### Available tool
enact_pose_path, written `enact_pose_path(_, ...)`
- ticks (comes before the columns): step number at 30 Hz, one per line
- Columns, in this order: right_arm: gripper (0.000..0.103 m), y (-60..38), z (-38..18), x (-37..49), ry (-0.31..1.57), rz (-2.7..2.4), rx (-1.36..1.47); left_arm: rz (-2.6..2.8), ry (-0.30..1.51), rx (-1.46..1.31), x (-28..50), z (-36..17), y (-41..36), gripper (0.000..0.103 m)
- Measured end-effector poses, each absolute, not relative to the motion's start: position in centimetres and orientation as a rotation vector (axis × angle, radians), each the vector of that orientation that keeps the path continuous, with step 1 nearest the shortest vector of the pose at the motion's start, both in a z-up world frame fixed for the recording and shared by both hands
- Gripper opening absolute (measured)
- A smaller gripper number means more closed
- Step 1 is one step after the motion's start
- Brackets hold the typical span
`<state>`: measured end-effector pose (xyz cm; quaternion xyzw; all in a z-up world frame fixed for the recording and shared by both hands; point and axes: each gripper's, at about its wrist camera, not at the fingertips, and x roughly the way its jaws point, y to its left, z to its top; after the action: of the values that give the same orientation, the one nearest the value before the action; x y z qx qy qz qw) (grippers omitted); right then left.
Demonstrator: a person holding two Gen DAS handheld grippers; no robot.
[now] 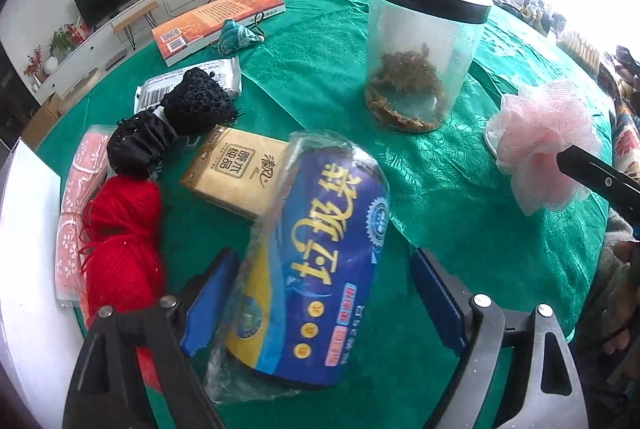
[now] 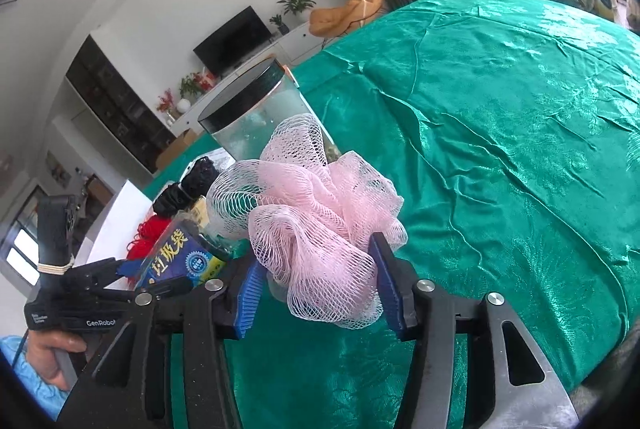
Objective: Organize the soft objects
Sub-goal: 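Grasp the pink mesh bath puff with the right tool while the left tool grasps the blue trash bag roll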
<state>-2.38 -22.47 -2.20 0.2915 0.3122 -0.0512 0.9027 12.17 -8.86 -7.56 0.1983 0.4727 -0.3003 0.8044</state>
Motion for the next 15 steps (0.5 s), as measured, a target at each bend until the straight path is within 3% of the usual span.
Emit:
enact_pose_path(1,0.077,-22.6,-2.3,-2.4,0.649,-0.115,0.616,-0.631,1.01,0.448,12.1,-7.9,-9.4,0.088)
enact_pose_path(6,0.078,-24.0,-2.8,-3.0,0.667,-0.176,0.677,-0.537,1.048,0.446,12.9,-9.3,-9.1,0.087)
enact_pose_path(8,0.079,-24.4,-2.4,-3.2,0.692,-0.198,0.674,-0.532,1.052,0.375,13.1,-8.9,-7.9,0.071)
enact_pose_path(15,0.086,-23.3,-0.5,-0.7,0.87,-0.179,0.407,-0.558,1.043,0.267,11.8,-7.8,-6.4,0.059)
